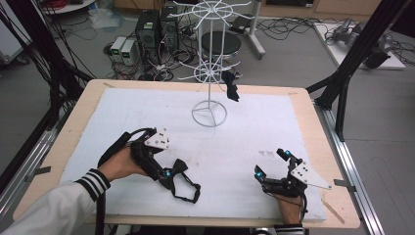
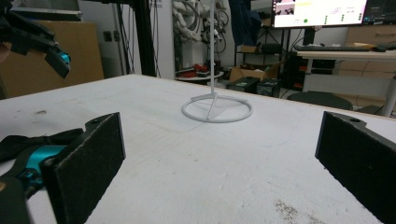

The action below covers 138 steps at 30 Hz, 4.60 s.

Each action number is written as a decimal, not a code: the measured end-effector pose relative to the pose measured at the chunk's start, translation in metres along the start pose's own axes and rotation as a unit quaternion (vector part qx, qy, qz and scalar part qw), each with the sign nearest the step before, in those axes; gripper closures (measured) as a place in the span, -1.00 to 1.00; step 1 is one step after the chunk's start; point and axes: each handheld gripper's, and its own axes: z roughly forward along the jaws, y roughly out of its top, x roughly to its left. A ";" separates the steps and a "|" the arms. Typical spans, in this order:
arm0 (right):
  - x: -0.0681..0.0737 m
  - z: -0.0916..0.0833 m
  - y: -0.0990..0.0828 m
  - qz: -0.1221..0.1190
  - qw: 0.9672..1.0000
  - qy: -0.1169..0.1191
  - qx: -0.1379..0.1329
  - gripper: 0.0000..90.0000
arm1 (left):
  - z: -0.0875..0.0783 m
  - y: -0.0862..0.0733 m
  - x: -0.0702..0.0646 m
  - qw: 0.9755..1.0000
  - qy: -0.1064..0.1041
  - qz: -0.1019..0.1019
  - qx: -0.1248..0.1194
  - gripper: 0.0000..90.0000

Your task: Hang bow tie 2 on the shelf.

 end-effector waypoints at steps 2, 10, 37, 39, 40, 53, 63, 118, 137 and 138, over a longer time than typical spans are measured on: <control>0.000 0.000 0.000 0.001 1.000 0.000 0.000 -0.99 | 0.004 -0.001 -0.001 1.000 -0.005 0.002 0.007 -0.92; 0.001 0.000 -0.001 0.002 1.000 0.002 0.002 -0.99 | 0.017 -0.007 -0.004 0.999 -0.010 -0.016 0.039 -0.92; 0.004 0.003 -0.005 -0.002 1.000 0.006 -0.001 -0.99 | 0.042 -0.014 -0.009 0.993 -0.027 -0.051 0.101 -0.61; 0.004 0.003 -0.006 -0.002 1.000 0.006 -0.004 -0.99 | 0.044 -0.012 -0.009 0.993 -0.028 -0.051 0.107 -0.57; 0.005 0.003 -0.006 0.001 1.000 0.006 -0.002 -0.99 | 0.044 -0.012 -0.009 0.992 -0.028 -0.055 0.107 -0.55; 0.007 0.006 -0.008 -0.003 1.000 0.007 0.002 -0.99 | 0.047 -0.009 -0.012 0.989 -0.028 -0.064 0.130 -0.23; 0.009 0.007 -0.008 0.000 1.000 0.006 0.000 -0.99 | 0.048 -0.008 -0.012 0.986 -0.025 -0.073 0.145 -0.01; 0.010 0.005 -0.011 -0.004 1.000 0.009 -0.010 -0.99 | -0.010 0.016 0.005 0.996 0.016 -0.084 -0.025 0.71; 0.010 0.005 -0.011 -0.009 1.000 0.008 -0.011 -0.99 | -0.038 0.035 0.022 0.990 0.038 -0.091 -0.101 0.71; 0.010 0.005 -0.011 -0.008 1.000 0.007 -0.011 -0.98 | -0.040 0.036 0.023 0.990 0.041 -0.090 -0.103 0.71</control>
